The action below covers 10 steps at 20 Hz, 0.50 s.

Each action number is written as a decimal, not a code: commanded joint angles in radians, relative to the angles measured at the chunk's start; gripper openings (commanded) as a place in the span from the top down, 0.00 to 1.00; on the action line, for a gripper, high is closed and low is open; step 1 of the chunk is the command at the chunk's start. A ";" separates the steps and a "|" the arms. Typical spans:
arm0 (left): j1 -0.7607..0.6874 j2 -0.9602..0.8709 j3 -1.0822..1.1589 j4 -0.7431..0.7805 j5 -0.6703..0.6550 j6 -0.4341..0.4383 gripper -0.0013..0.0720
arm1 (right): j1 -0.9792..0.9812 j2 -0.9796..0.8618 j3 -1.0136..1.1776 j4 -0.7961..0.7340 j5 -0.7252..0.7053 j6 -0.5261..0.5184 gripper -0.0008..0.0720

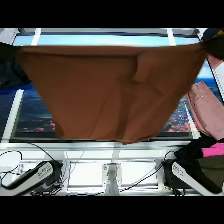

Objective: Fold the clothes and pants, and hang the long-sleeved shirts on hangers.

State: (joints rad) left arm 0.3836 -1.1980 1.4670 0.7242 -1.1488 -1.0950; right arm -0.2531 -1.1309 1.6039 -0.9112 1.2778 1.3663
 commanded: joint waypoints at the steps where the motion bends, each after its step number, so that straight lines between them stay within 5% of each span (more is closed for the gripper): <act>1: -0.166 -0.198 0.002 0.163 0.205 0.029 0.96 | 0.114 -0.213 -0.002 -0.042 -0.039 -0.021 0.97; 6: -0.186 -0.316 0.003 0.192 0.473 0.029 0.96 | 0.137 -0.396 -0.002 -0.045 -0.243 -0.021 0.97; 10: -0.183 -0.351 0.003 0.206 0.464 0.029 0.96 | 0.137 -0.467 -0.002 -0.052 -0.299 -0.024 0.97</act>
State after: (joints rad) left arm 0.2066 -1.5120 1.4689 0.9039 -0.7258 -1.0676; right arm -0.1219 -1.5356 1.6020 -0.9558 1.0348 1.3449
